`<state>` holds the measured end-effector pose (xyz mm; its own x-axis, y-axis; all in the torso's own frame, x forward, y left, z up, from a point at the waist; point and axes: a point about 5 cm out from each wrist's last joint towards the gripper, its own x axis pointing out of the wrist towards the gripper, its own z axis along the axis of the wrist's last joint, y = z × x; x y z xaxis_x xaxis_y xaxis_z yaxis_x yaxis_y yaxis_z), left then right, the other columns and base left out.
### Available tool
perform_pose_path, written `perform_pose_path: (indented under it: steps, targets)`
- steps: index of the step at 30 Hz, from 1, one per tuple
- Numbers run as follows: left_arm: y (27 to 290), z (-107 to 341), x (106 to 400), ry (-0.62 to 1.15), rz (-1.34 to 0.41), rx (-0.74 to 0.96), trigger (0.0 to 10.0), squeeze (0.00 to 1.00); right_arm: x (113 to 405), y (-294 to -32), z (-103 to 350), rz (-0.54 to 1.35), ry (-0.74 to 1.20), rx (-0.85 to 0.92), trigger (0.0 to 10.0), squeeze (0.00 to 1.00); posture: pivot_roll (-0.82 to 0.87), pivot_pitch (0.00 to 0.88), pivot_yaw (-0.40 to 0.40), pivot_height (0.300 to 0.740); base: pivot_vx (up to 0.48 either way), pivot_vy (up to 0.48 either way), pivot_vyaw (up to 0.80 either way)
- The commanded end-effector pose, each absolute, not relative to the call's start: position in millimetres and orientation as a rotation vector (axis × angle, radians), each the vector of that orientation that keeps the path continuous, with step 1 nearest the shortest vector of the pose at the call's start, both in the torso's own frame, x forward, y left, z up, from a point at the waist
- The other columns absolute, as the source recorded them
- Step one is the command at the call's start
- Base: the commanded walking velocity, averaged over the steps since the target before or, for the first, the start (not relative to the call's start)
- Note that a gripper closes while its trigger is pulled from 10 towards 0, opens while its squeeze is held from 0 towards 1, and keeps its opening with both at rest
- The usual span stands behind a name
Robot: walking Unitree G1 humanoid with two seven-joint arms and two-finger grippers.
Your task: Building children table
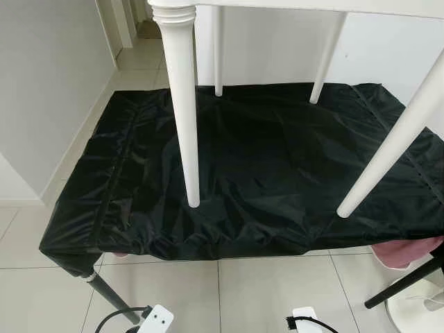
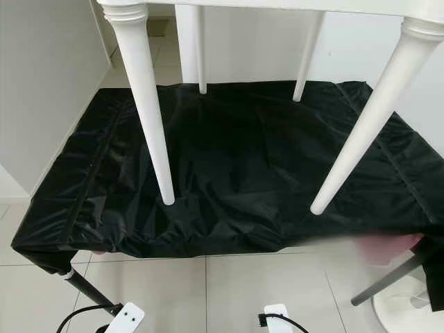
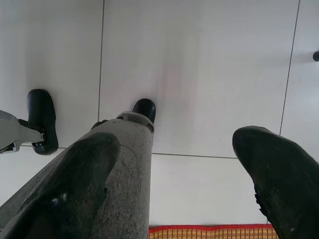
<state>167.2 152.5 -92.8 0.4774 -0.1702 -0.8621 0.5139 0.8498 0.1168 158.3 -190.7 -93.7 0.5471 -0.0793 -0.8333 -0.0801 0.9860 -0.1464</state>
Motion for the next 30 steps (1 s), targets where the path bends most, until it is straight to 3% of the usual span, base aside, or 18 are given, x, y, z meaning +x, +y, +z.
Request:
perform_pose_path:
  steps: [1, 30]
  targets:
    - [157.5, -97.8, 156.4, 1.042, -0.421, 0.407, 10.0, 0.00, 152.4, -187.4, -96.9, -0.002, 1.024, -0.151, 10.0, 0.00, -0.05, 0.000, 0.046, 0.740, 0.000, 0.000, 0.00]
    - [155.8, -98.4, 155.2, 1.059, -0.459, 0.418, 10.0, 0.00, 156.1, -186.8, -95.4, 0.018, 1.009, -0.184, 10.0, 0.00, -0.05, 0.000, 0.041, 0.740, 0.000, 0.000, 0.00]
